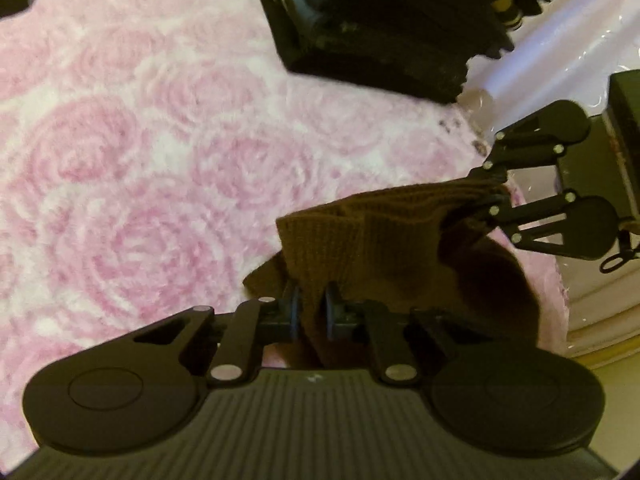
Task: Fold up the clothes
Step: 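Lift the hem and fold it toward the collar with both grippers, then lay the folded hem down and open both grippers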
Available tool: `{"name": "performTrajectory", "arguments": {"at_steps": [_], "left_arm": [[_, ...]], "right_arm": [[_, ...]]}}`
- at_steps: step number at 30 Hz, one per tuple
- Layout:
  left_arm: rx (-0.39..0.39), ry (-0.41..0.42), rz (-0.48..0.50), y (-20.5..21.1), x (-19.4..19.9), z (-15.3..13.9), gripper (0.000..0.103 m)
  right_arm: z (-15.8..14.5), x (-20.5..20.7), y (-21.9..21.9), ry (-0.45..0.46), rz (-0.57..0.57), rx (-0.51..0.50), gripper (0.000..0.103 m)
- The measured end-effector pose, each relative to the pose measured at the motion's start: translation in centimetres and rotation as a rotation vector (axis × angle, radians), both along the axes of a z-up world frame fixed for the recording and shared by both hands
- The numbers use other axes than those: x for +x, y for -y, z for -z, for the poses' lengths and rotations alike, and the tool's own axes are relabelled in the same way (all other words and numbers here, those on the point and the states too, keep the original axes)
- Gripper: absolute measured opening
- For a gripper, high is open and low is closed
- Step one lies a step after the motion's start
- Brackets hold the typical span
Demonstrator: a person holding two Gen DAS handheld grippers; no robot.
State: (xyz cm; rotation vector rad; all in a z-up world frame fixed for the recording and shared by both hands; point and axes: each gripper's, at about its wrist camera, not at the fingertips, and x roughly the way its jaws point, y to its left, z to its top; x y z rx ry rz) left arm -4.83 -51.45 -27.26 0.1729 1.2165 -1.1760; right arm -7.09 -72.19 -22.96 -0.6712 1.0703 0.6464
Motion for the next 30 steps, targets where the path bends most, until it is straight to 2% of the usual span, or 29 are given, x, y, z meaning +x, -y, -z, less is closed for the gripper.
{"name": "performTrajectory", "arguments": {"at_steps": [3, 7, 8, 9, 11, 14, 16, 19, 21, 23, 25, 28, 30], "left_arm": [[0.034, -0.003, -0.009, -0.4, 0.1, 0.7, 0.009], [0.088, 0.001, -0.002, 0.6, 0.7, 2.9, 0.011], [0.095, 0.008, -0.001, 0.8, 0.8, 3.2, 0.016], [0.095, 0.016, -0.001, 0.8, 0.9, 3.2, 0.019], [0.093, 0.032, -0.003, 0.7, 1.0, 2.9, 0.023], [0.086, 0.051, -0.028, -0.7, 0.4, 1.5, 0.024], [0.067, 0.034, -0.040, -2.2, -0.5, 0.4, 0.028], [0.021, -0.049, -0.011, -4.4, -2.8, -0.6, 0.042], [-0.011, -0.131, 0.040, -5.8, -4.8, -0.5, 0.057], [-0.028, -0.190, 0.089, -6.7, -7.0, 0.3, 0.064], [-0.040, -0.220, 0.117, -7.0, -8.7, 1.2, 0.064], [-0.092, -0.278, 0.098, -6.6, -9.9, 2.9, 0.060], [-0.099, -0.314, 0.081, -6.3, -10.3, 3.8, 0.047]], "right_arm": [[0.2, 0.4, -0.1, -0.006, 0.006, 0.023, 0.011], [2.9, 1.7, -0.5, -0.007, 0.026, 0.007, 0.012], [3.2, 2.0, -0.3, 0.004, 0.055, 0.014, 0.018], [3.4, 2.3, -0.1, 0.015, 0.084, 0.022, 0.038], [3.3, 2.6, 0.3, 0.048, 0.147, 0.035, 0.061], [1.6, 1.9, 1.8, 0.068, 0.243, 0.083, 0.061], [0.0, 0.6, 2.9, 0.077, 0.307, 0.115, 0.061], [-2.1, -2.5, 4.5, 0.057, 0.428, 0.204, 0.061], [-2.7, -5.1, 5.1, 0.027, 0.492, 0.261, 0.061], [-2.5, -7.4, 5.1, -0.014, 0.533, 0.303, 0.061], [-1.9, -9.4, 4.6, -0.053, 0.546, 0.318, 0.061], [-0.7, -11.7, 3.8, -0.104, 0.551, 0.328, 0.061], [0.1, -12.5, 3.7, -0.122, 0.570, 0.346, 0.061]]}}
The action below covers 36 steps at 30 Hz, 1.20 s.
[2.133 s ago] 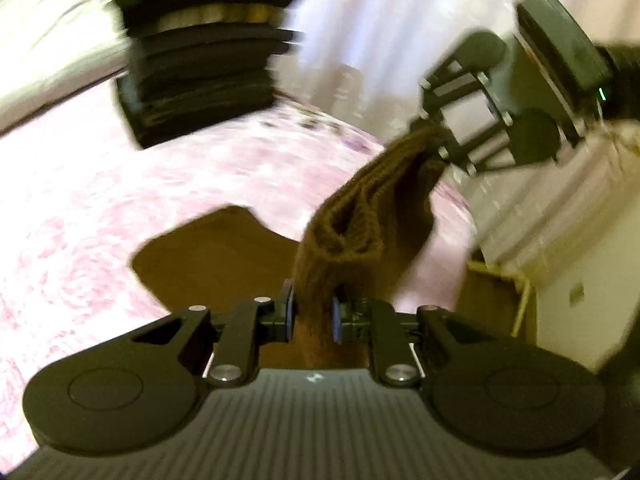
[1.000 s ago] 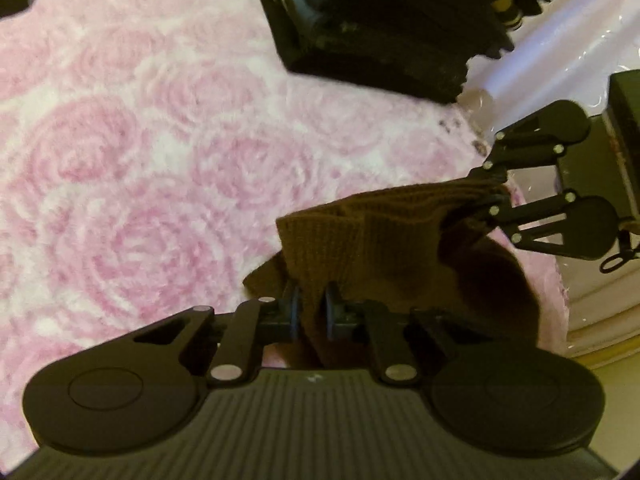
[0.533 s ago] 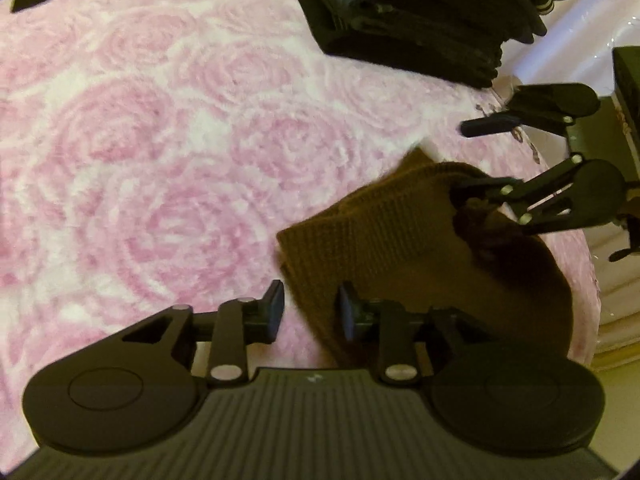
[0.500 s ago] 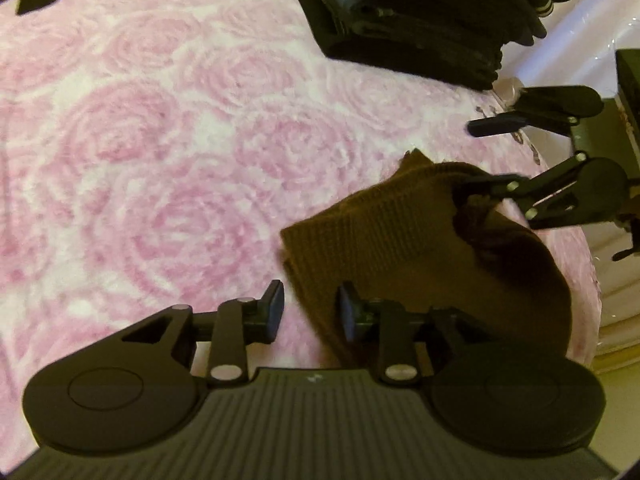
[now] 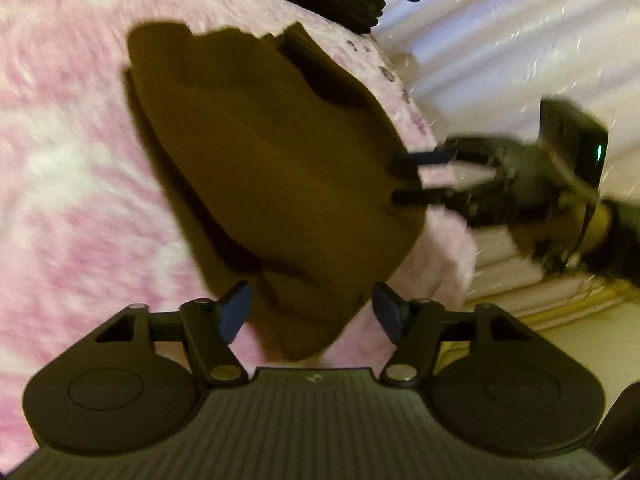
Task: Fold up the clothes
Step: 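Lay the folded hem down and open both grippers, then pinch and straighten the folded cardigan edge with the left gripper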
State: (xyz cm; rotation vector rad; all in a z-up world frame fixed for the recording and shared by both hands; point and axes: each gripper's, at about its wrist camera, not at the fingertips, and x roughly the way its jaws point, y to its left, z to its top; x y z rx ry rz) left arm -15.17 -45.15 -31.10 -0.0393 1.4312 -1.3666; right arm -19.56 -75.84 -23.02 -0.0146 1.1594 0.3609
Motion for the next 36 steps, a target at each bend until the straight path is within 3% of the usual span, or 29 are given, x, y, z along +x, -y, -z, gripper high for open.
{"name": "performTrajectory", "arguments": {"at_steps": [3, 10, 16, 19, 21, 25, 27, 29, 32, 34, 36], "left_arm": [[0.034, -0.021, -0.034, -0.3, -0.9, 0.8, 0.028], [0.080, -0.006, -0.109, -1.6, -2.5, 1.0, 0.026], [0.111, 0.085, -0.043, -0.2, -3.1, -0.1, 0.026], [0.122, 0.142, -0.024, 0.3, -3.1, -1.4, 0.026], [0.121, 0.199, -0.005, 0.5, -3.1, -3.1, 0.022], [0.082, 0.369, 0.042, 0.8, -3.2, -6.5, 0.022], [0.056, 0.405, 0.058, 1.4, -2.8, -7.1, 0.022], [0.042, 0.411, 0.075, 2.7, -2.2, -6.8, 0.022], [0.083, 0.426, 0.138, 5.0, -2.3, -4.4, 0.022], [0.115, 0.429, 0.172, 6.0, -2.6, -2.8, 0.022], [0.113, 0.424, 0.174, 5.6, -2.7, -1.7, 0.022]], "right_arm": [[0.9, -0.8, 0.3, -0.021, 0.047, 0.035, 0.061], [2.2, -1.0, 2.0, -0.047, 0.162, 0.135, 0.061], [3.7, -1.4, 6.8, -0.052, 0.396, 0.144, 0.061], [2.5, -1.5, 7.0, -0.042, 0.427, 0.029, 0.061], [1.3, -1.8, 7.7, -0.025, 0.487, 0.051, 0.061], [-1.7, -1.4, 6.3, 0.074, 0.397, 0.082, 0.061], [-1.9, -0.5, 5.3, 0.089, 0.338, 0.116, 0.061], [-1.1, 1.0, 4.5, 0.080, 0.309, 0.144, 0.061], [1.4, 4.0, 4.0, 0.055, 0.292, 0.133, 0.061], [3.6, 6.1, 4.9, 0.030, 0.321, 0.123, 0.052], [5.5, 8.2, 5.8, 0.023, 0.346, 0.129, 0.049]]}}
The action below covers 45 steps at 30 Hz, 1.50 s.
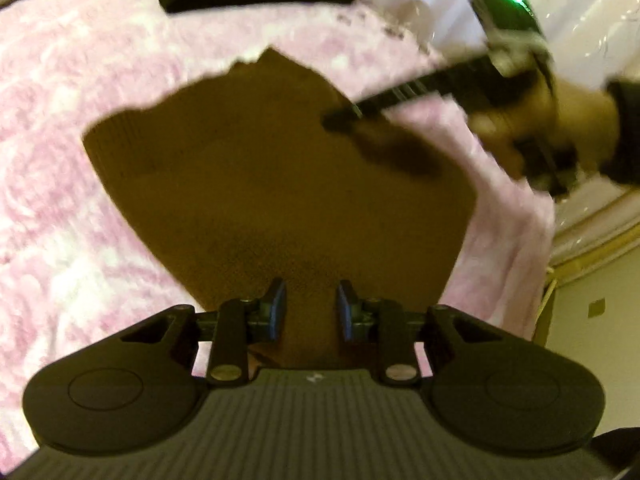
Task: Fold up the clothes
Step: 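Pinch and straighten the folded cardigan edge with the left gripper, then grasp the folded cardigan's edge with both grippers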
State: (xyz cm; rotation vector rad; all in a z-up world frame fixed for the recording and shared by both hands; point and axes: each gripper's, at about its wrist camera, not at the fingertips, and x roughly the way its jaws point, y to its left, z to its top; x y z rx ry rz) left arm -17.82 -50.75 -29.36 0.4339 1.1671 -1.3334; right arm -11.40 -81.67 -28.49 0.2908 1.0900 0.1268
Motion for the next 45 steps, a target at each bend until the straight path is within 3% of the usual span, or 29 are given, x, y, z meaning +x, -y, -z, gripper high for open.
{"name": "performTrajectory", "arguments": {"at_steps": [5, 11, 15, 19, 22, 25, 28, 32, 38, 45], "left_arm": [[-0.025, -0.039, -0.005, -0.6, 1.1, -0.2, 0.022], [-0.104, 0.036, -0.017, -0.3, 5.0, -3.4, 0.024], [-0.059, 0.106, -0.032, 1.3, 7.7, -1.6, 0.024], [0.012, 0.153, -0.003, 2.4, 8.3, 1.3, 0.024], [0.028, 0.210, 0.035, 2.8, 7.0, 0.9, 0.025], [0.040, 0.244, 0.036, 2.7, 6.5, -0.4, 0.025], [0.040, 0.345, 0.064, 1.7, 5.3, -2.4, 0.036], [0.030, 0.506, 0.213, -0.2, 2.7, -5.2, 0.046], [0.013, 0.755, 0.591, -3.6, -0.4, -4.0, 0.053], [-0.106, 0.839, 0.815, -6.0, 0.2, 0.1, 0.055]], "right_arm": [[0.0, 1.4, 0.6, 0.006, 0.008, -0.006, 0.049], [-4.9, -2.4, -0.9, 0.075, 0.085, -0.035, 0.050], [-6.5, -6.6, -4.4, 0.101, 0.063, 0.025, 0.049], [-3.4, -10.8, -8.0, 0.013, -0.008, 0.056, 0.049], [-2.0, -12.9, -8.3, 0.045, -0.026, 0.052, 0.049], [-3.5, -12.8, -8.3, 0.052, -0.043, 0.014, 0.050], [-5.6, -13.0, -8.7, 0.078, -0.059, -0.036, 0.050], [-7.8, -14.5, -12.3, 0.104, -0.188, -0.124, 0.066], [-7.7, -16.7, -19.9, 0.122, -0.340, -0.249, 0.066], [-3.6, -15.1, -27.2, 0.058, -0.509, -0.570, 0.066]]}}
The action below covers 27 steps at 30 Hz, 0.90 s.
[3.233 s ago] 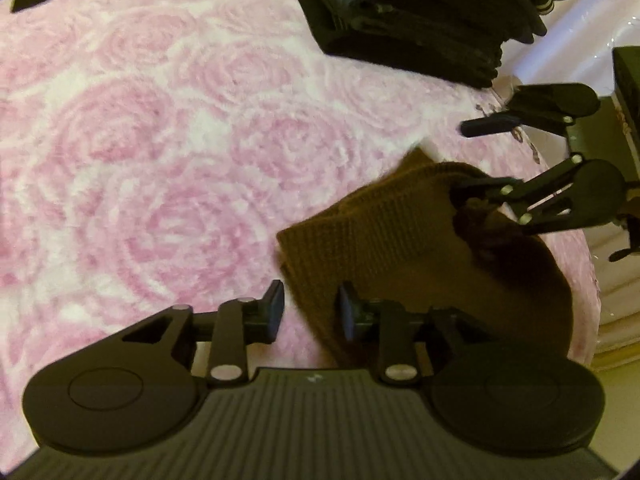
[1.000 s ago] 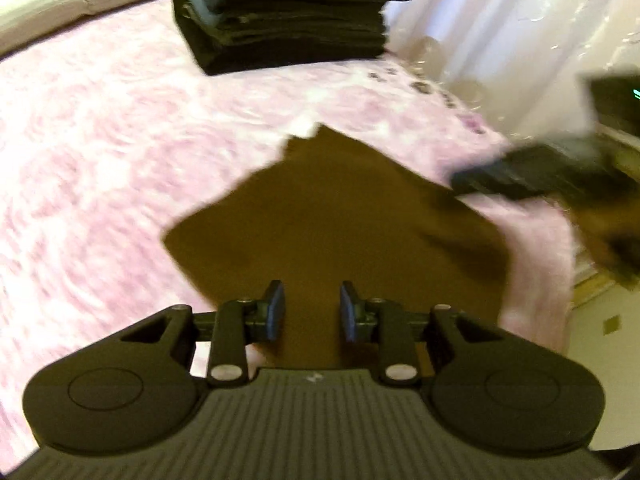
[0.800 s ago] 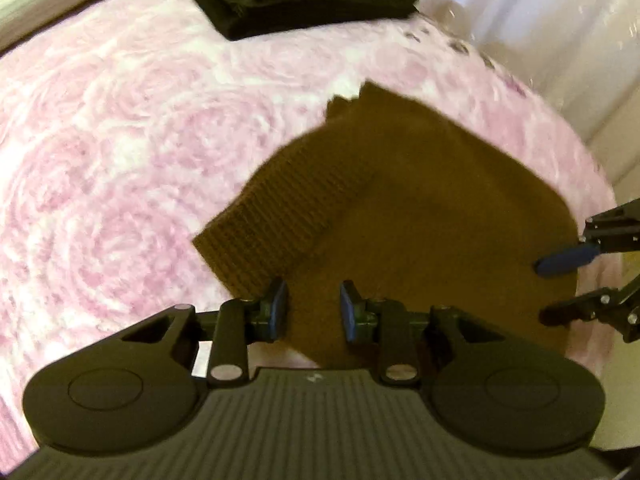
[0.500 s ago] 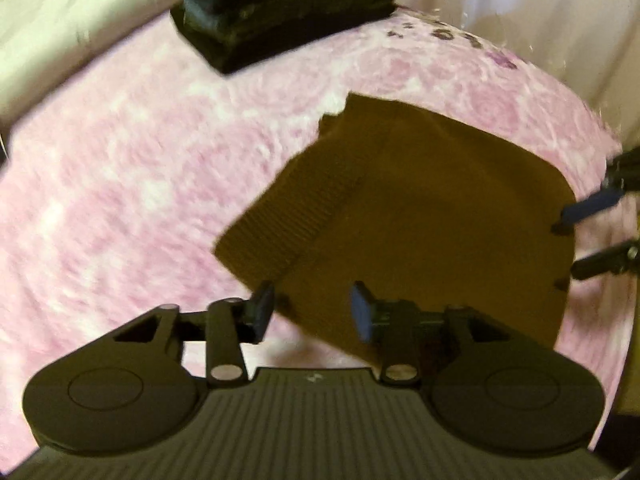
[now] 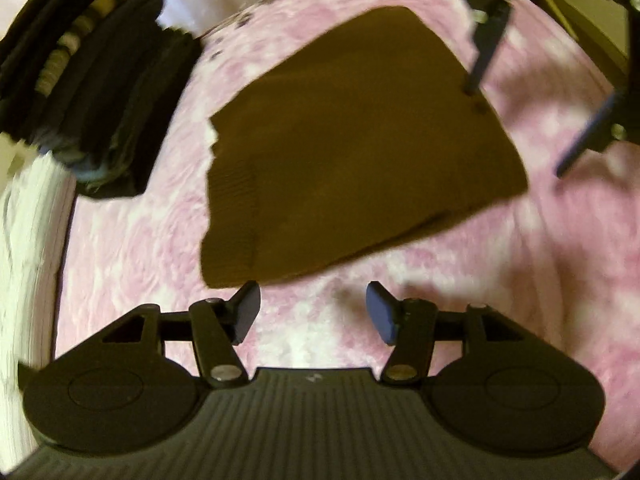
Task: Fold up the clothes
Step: 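Grasp the folded cardigan's edge with both grippers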
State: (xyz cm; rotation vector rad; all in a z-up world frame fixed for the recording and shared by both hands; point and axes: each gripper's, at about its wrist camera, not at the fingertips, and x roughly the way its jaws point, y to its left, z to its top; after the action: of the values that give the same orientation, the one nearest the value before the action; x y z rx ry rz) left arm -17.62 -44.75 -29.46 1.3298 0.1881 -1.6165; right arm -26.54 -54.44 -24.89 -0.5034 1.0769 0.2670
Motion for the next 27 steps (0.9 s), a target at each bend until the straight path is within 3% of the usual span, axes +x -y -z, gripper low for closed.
{"name": "performTrajectory", "arguments": {"at_steps": [5, 6, 13, 16, 22, 25, 26, 27], "left_arm": [[-0.072, -0.012, 0.118, -1.2, 1.1, 1.7, 0.069], [-0.085, -0.001, 0.139, -1.4, 1.1, 2.0, 0.072], [-0.160, 0.117, 0.316, -1.3, 1.0, 4.2, 0.076], [-0.188, 0.151, 0.372, -0.8, 1.0, 4.8, 0.080], [-0.221, 0.214, 0.470, 1.0, 1.5, 6.3, 0.081], [-0.224, 0.203, 0.488, 1.5, 1.9, 6.4, 0.081], [-0.224, 0.195, 0.486, 1.5, 2.0, 6.3, 0.081], [-0.225, 0.184, 0.479, 1.7, 2.3, 6.1, 0.081]], "right_arm": [[4.6, 1.2, -2.3, -0.091, -0.118, -0.263, 0.065], [5.1, 1.3, -2.2, -0.091, -0.125, -0.285, 0.053], [0.8, 1.2, 1.2, -0.073, 0.049, -0.083, 0.024], [-1.1, 1.6, 2.6, -0.062, 0.173, 0.005, 0.024], [-0.5, 2.4, 1.1, -0.070, 0.177, -0.043, 0.026], [0.2, 2.3, -0.2, -0.066, 0.178, -0.074, 0.054], [0.4, 2.4, -0.7, -0.056, 0.177, -0.078, 0.061], [0.5, 2.4, -1.3, -0.045, 0.175, -0.082, 0.061]]}}
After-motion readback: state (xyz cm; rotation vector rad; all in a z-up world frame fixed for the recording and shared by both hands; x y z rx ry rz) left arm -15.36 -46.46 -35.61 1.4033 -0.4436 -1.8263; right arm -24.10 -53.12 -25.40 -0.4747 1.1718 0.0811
